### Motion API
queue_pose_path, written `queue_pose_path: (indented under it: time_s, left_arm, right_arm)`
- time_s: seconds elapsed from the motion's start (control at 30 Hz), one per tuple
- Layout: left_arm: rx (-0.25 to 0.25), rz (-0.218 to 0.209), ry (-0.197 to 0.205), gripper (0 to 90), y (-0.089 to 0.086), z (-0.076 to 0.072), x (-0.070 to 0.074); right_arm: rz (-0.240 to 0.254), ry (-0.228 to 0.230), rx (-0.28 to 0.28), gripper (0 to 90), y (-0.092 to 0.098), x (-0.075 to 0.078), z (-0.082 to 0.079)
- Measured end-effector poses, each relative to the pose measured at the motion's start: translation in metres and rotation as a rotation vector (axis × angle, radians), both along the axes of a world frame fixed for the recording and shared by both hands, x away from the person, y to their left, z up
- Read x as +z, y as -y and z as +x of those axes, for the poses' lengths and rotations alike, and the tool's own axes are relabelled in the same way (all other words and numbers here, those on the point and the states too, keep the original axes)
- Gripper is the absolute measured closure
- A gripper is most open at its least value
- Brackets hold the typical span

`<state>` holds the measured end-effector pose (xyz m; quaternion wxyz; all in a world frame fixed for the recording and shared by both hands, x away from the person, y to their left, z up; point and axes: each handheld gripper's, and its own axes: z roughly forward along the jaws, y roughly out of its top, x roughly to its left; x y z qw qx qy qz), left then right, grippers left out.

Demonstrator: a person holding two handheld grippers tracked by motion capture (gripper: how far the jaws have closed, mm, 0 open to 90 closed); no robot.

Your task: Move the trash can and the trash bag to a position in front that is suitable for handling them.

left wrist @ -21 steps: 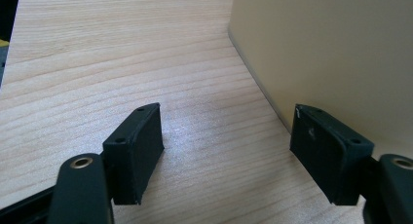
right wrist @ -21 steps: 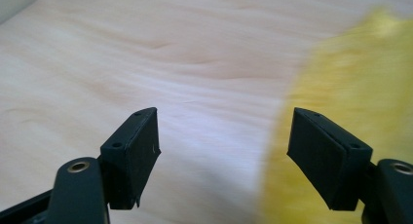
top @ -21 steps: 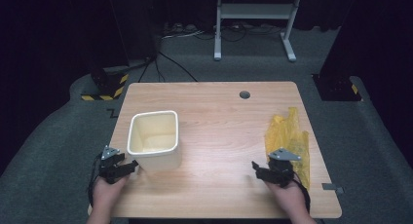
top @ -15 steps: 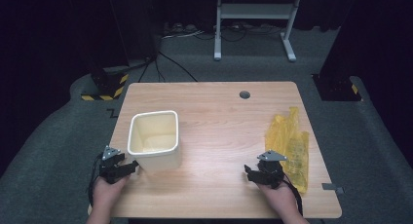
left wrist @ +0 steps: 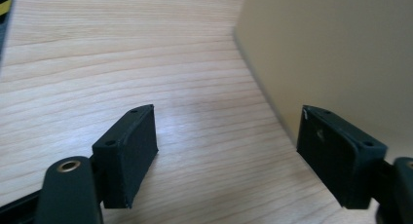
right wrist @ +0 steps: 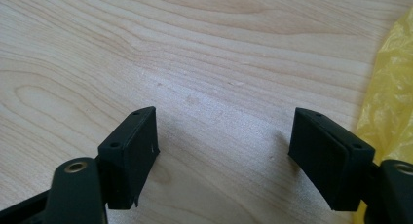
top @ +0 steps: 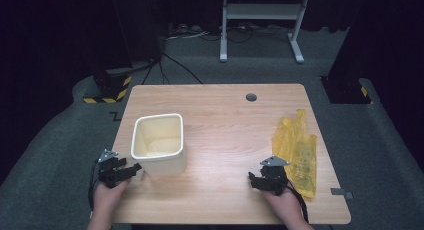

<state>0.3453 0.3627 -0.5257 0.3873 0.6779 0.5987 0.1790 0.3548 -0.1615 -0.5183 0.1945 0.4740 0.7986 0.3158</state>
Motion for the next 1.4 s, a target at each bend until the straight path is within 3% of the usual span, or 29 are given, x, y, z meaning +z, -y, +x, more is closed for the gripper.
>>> queue_pose_path:
  time_s: [0.13, 0.27, 0.43, 0.57, 0.7, 0.93, 1.1, 1.17, 1.4]
  left_arm:
    - [0.014, -0.016, 0.008, 22.3, -0.005, -0.001, 0.003]
    - [-0.003, 0.004, 0.045, 23.5, -0.003, -0.001, 0.012]
    - [-0.011, 0.071, 0.095, 19.5, 0.004, 0.000, 0.023]
    - [0.026, 0.071, 0.131, 18.0, 0.002, 0.001, 0.026]
    - [0.023, 0.066, 0.164, 18.1, 0.001, 0.000, 0.029]
    - [0.006, 0.080, 0.194, 18.2, 0.006, 0.000, 0.034]
    - [0.012, 0.074, 0.193, 18.4, 0.005, 0.001, 0.032]
    - [0.012, 0.077, 0.197, 18.6, 0.006, 0.001, 0.031]
    - [0.008, 0.076, 0.218, 19.4, 0.006, 0.000, 0.032]
  right_arm:
    - [-0.010, -0.018, 0.003, 21.2, -0.001, 0.002, 0.000]
    - [-0.011, 0.005, 0.026, 20.3, -0.005, 0.005, -0.005]
    - [0.000, 0.031, 0.051, 19.6, -0.014, 0.011, -0.011]
    - [-0.005, 0.052, 0.073, 19.9, -0.034, 0.011, -0.008]
    - [0.000, 0.056, 0.091, 19.9, -0.050, 0.009, -0.004]
    - [0.088, 0.069, 0.104, 24.0, -0.082, 0.012, 0.007]
    - [0.110, 0.131, 0.103, 28.4, -0.106, 0.012, 0.016]
    - [0.159, 0.160, 0.093, 29.4, -0.121, 0.013, 0.025]
    - [0.189, 0.202, 0.125, 29.4, -0.151, 0.025, 0.040]
